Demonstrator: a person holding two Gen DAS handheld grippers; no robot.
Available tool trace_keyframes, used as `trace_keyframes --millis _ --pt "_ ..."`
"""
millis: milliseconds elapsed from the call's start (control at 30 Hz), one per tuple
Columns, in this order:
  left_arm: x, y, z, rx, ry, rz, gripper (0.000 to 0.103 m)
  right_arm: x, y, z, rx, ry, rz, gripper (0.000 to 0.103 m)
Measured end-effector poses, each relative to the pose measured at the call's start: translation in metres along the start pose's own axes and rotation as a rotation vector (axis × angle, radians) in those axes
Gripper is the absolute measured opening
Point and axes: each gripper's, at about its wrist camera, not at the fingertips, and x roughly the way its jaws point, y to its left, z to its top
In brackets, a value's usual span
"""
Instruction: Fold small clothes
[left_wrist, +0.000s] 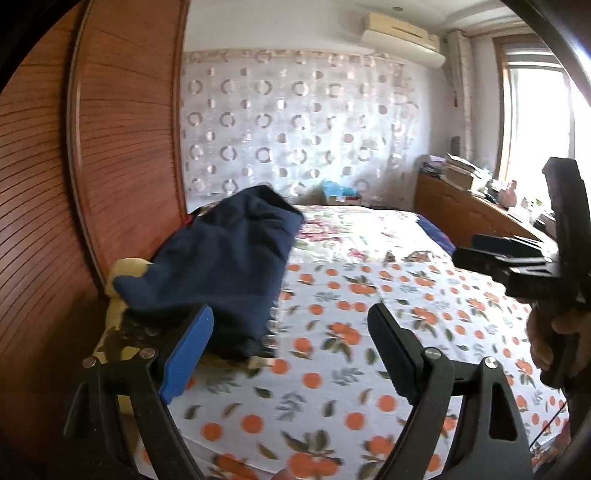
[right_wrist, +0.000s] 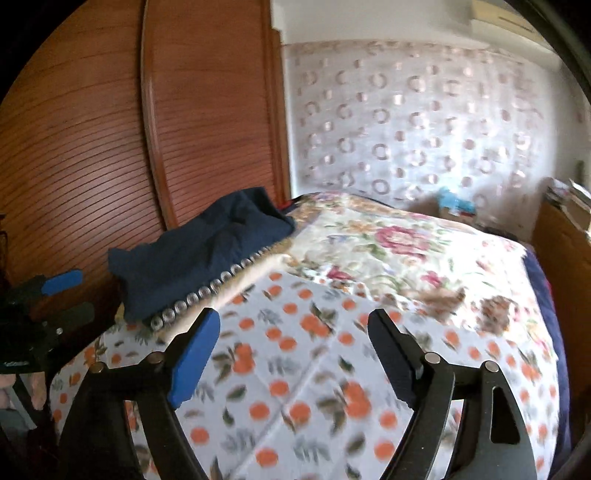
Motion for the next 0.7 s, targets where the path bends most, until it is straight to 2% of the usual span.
trace_keyframes --millis 267,433,700 --pt "-0.025 -0.044 0.01 0.036 -0.051 -0.06 0.086 -0.083 0.019 -0.033 0.11 -0.074 -0.145 0.084" --pt "-0.043 -0.062 0.018 0.057 -0.079 -0.053 0.086 -0.127 0.046 -0.046 0.144 -0.133 -0.192 0.084" --pt "-0.057 -0.072 0.018 0.072 -0.093 -0.058 0.086 -0.154 0.079 -0.065 0.154 -0.161 -0.242 0.084"
